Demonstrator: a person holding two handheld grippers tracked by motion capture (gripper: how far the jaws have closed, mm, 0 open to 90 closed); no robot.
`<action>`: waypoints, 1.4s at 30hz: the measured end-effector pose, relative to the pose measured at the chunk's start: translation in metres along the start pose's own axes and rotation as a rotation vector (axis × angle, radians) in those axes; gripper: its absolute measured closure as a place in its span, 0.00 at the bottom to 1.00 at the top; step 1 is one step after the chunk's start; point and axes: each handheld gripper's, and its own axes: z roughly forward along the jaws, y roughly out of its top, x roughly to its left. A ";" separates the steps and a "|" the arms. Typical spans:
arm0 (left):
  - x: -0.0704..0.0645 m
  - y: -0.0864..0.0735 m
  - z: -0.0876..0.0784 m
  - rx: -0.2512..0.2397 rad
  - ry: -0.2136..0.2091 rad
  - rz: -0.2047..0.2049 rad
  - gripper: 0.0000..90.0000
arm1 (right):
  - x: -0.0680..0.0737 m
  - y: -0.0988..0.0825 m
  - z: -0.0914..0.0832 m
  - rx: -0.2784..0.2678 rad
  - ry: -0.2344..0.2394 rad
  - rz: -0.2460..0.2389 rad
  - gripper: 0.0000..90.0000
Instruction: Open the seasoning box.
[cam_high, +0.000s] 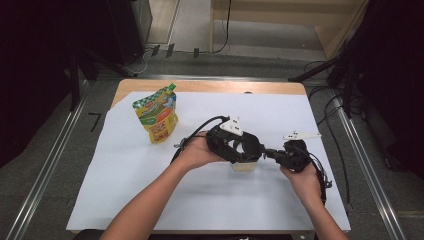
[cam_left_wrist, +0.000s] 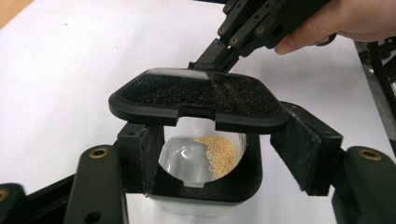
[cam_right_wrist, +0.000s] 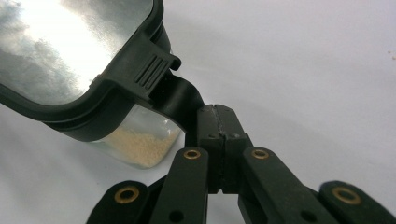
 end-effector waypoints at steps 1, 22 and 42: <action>-0.001 0.001 0.000 0.002 0.002 0.007 0.42 | 0.001 0.000 0.000 -0.001 -0.002 -0.001 1.00; -0.010 0.048 0.001 0.046 -0.102 0.014 0.85 | -0.001 -0.001 -0.002 -0.014 0.049 -0.019 1.00; -0.007 0.053 0.016 0.048 -0.132 -0.075 0.86 | 0.006 -0.002 0.003 0.002 0.048 -0.029 1.00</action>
